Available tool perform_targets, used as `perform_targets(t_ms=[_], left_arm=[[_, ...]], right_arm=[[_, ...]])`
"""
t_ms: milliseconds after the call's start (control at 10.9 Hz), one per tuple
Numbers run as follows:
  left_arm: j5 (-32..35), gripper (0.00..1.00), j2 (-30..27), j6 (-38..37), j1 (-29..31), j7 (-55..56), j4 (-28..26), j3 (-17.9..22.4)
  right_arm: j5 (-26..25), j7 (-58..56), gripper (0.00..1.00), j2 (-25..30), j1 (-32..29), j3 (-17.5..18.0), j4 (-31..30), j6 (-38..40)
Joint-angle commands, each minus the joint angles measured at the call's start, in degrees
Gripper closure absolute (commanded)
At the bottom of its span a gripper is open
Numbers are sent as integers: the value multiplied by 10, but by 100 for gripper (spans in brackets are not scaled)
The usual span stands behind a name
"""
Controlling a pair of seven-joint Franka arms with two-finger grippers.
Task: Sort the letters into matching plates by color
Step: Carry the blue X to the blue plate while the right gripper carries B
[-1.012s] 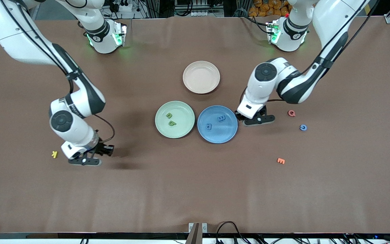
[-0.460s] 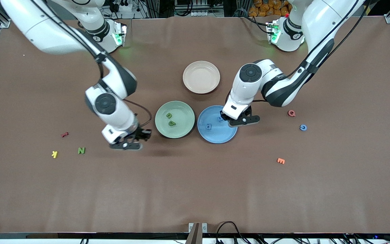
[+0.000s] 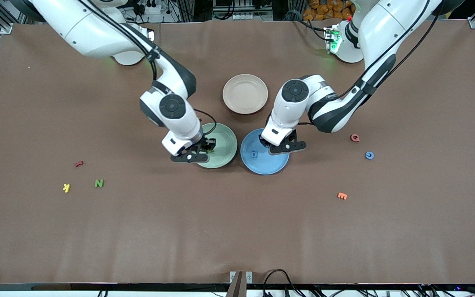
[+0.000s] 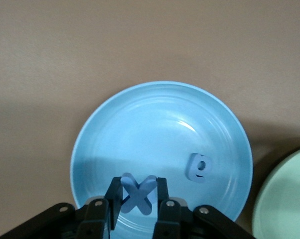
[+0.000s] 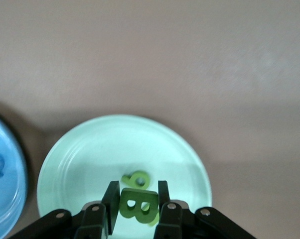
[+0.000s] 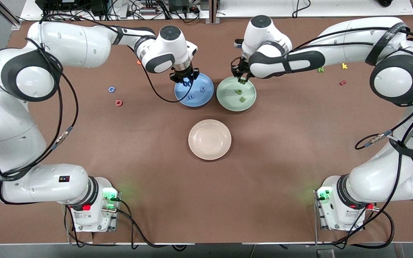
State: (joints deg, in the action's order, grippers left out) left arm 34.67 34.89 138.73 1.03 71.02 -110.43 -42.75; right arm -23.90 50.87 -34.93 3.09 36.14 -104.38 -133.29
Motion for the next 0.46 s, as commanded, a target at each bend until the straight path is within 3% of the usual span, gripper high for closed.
perform_targets(t_ms=[0,92,276,368], left_arm=[[-7,100,22,-12,-60,39,41,28],[-7,100,23,-12,-79,46,45,36],[-7,100,27,-12,-92,58,54,36],[-7,92,26,-12,-90,54,55,36]], right_arm=[[7,15,21,0,17,-8,-3,3],[6,18,0,0,19,-8,-4,4],[6,18,0,0,18,-15,-3,4],[5,17,0,1,17,-19,-3,3]])
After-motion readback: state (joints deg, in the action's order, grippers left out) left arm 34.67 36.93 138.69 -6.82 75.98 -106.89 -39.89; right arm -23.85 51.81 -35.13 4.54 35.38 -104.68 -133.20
